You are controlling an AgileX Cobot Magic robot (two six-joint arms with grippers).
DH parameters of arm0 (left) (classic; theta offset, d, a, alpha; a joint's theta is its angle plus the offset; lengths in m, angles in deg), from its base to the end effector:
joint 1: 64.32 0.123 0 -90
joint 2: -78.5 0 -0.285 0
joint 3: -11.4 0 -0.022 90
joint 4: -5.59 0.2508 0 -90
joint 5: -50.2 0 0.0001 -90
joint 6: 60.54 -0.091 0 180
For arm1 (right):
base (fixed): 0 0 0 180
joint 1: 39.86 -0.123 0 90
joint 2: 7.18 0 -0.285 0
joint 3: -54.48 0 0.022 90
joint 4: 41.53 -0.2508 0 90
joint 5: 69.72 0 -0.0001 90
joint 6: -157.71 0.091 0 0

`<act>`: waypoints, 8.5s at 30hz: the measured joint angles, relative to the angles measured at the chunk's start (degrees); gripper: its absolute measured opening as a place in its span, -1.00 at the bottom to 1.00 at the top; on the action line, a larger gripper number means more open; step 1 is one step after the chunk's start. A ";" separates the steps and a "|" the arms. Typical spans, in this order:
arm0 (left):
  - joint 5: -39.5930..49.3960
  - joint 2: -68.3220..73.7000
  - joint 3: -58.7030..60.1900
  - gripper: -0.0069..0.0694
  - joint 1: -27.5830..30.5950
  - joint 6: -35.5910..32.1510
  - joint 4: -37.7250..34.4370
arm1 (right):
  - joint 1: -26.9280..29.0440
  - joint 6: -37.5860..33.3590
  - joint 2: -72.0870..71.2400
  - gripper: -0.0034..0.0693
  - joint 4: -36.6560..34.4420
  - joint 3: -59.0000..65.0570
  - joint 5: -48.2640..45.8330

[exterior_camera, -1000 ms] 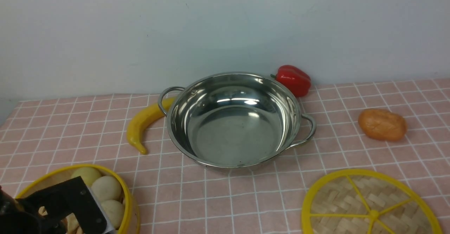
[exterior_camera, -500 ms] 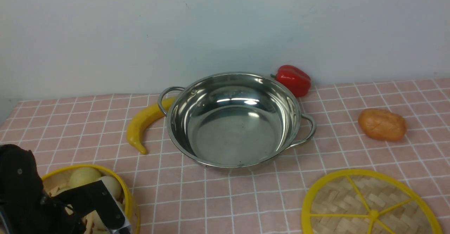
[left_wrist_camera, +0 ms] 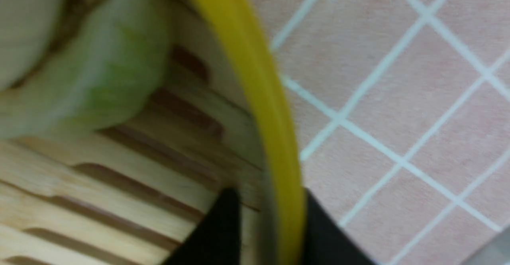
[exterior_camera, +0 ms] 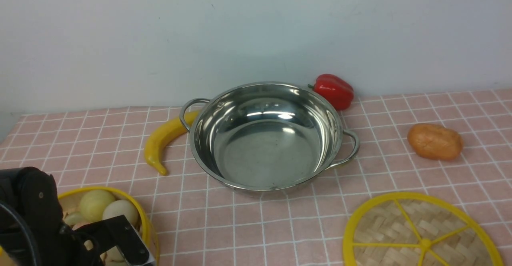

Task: Place the steamer in the pot on the pink tablecloth, and put the lid on the steamer.
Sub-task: 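Grasp the rim of the steamer basket holding the buns with the left gripper, then place the bamboo steamer basket with dumplings into the steel pot with the left gripper, then move the gripper down to the bamboo steamer lid and grasp its center knob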

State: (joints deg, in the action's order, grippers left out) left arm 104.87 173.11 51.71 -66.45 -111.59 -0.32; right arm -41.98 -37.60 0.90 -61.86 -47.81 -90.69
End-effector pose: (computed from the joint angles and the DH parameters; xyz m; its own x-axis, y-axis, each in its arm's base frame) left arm 0.2006 -0.0151 0.1561 -0.6472 0.7607 0.0494 0.7439 0.6444 -0.1771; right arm 0.0528 0.0133 0.1791 -0.2777 0.0551 -0.9591 -0.1384 0.9856 0.0967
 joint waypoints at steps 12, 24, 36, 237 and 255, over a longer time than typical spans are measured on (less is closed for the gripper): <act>10.71 -4.10 -11.65 -0.73 -0.63 0.38 5.91 | 0.00 0.00 0.00 -0.24 0.00 0.00 0.00; 15.52 -5.33 -36.34 -0.73 -12.72 -4.56 8.08 | 0.00 0.00 0.00 -0.24 0.00 0.00 0.00; 4.20 12.67 -48.78 -0.73 -26.03 -17.08 9.46 | 0.00 0.00 0.00 -0.24 0.00 0.00 0.00; -36.06 -86.75 37.31 -0.38 9.22 43.34 6.33 | -6.03 -11.01 67.45 -0.24 -2.58 -46.46 -42.65; -36.06 -86.75 37.31 -0.30 9.22 43.32 6.39 | -18.95 8.45 93.87 -0.24 15.16 -61.68 -44.01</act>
State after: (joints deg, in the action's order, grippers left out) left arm 68.81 86.35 89.02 -57.24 -68.27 6.07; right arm -60.93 -29.15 94.77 -46.70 -109.49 -134.70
